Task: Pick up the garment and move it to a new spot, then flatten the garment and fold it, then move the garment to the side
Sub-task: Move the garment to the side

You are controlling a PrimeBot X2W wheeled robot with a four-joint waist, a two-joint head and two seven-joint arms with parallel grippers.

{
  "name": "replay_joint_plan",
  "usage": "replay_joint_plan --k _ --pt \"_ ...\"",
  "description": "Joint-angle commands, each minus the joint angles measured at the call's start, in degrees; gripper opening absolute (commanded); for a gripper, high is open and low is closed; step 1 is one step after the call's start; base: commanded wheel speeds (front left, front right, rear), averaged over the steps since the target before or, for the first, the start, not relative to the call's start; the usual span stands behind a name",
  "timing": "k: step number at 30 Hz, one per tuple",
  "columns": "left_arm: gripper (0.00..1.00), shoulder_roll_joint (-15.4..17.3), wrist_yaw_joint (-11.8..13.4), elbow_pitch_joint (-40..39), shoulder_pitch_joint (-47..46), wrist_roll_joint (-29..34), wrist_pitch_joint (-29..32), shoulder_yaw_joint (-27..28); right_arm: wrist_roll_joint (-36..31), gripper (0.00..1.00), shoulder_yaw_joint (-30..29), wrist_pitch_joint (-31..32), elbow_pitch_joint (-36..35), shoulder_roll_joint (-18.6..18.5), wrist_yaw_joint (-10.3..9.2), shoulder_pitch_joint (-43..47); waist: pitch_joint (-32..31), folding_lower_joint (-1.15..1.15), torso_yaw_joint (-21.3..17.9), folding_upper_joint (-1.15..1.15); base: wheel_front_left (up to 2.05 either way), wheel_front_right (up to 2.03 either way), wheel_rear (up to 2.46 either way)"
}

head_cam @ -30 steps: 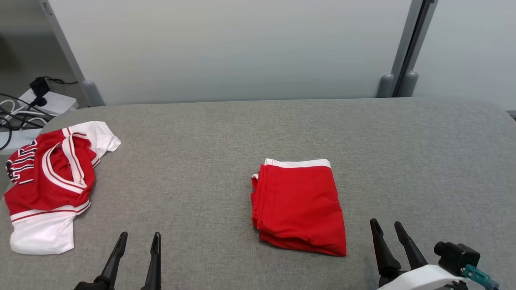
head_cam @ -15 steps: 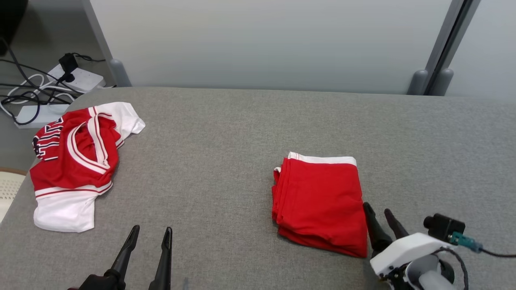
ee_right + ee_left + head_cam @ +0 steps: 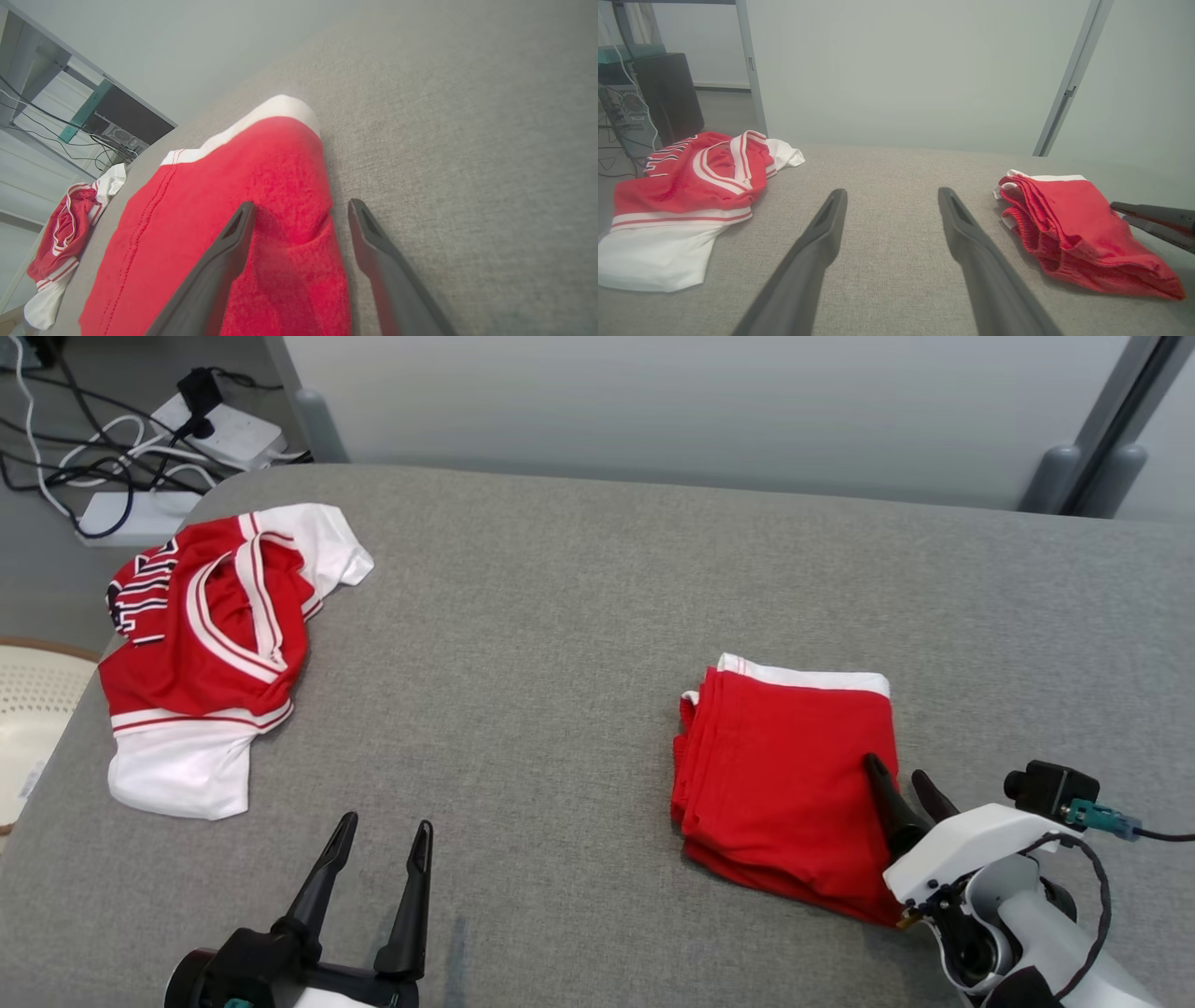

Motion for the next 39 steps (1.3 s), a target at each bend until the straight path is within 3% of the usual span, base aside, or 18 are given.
replay_joint_plan --k 1,10,11,12,14,25,30,39 --pt "1.0 0.2 -0.3 -1.2 -2.6 -0.5 -0.3 1.5 0.8 1.0 1.2 0.0 -0.6 -0.5 0.0 -1.4 0.8 0.0 0.8 0.0 0.0 0.0 0.0" --pt "1.0 0.2 -0.3 -1.1 -3.3 -0.7 -0.3 0.9 7.5 1.0 5.5 1.5 -0.2 -2.0 0.0 -2.8 1.8 0.0 2.6 0.0 0.0 0.0 0.0" --pt "1.0 0.2 -0.3 -1.2 -3.4 -0.7 -0.3 1.0 7.9 0.64 6.0 1.4 -0.2 -2.2 0.0 -2.9 1.8 0.0 2.7 0.0 0.0 0.0 0.0" --pt "1.0 0.2 -0.3 -1.3 -3.4 -0.7 -0.3 1.1 8.3 0.36 6.6 1.4 -0.1 -2.3 0.0 -3.0 1.9 0.0 2.8 0.0 0.0 0.0 0.0" --pt "1.0 0.2 -0.3 -1.5 -3.4 -0.6 -0.3 1.1 8.9 0.0 7.6 1.1 -0.2 -2.6 0.0 -3.2 1.9 0.0 2.9 0.0 0.0 0.0 0.0" --pt "1.0 0.2 0.1 -2.5 -3.4 -1.1 -0.3 0.9 8.8 0.0 10.2 -2.6 -2.2 -5.4 0.0 -3.9 2.1 0.0 1.9 0.0 0.0 0.0 0.0" --pt "1.0 0.2 0.2 -2.9 -3.9 -1.3 -0.3 0.9 2.4 0.0 2.7 -2.7 -5.9 -6.6 0.0 -2.9 2.8 0.0 -0.2 0.0 0.0 0.0 0.0" --pt "1.0 0.2 -0.6 -3.6 -6.1 0.0 -0.3 0.4 -9.6 0.0 -12.1 -2.7 -11.7 -4.0 0.0 1.9 4.3 0.0 -6.5 0.0 0.0 0.0 0.0"
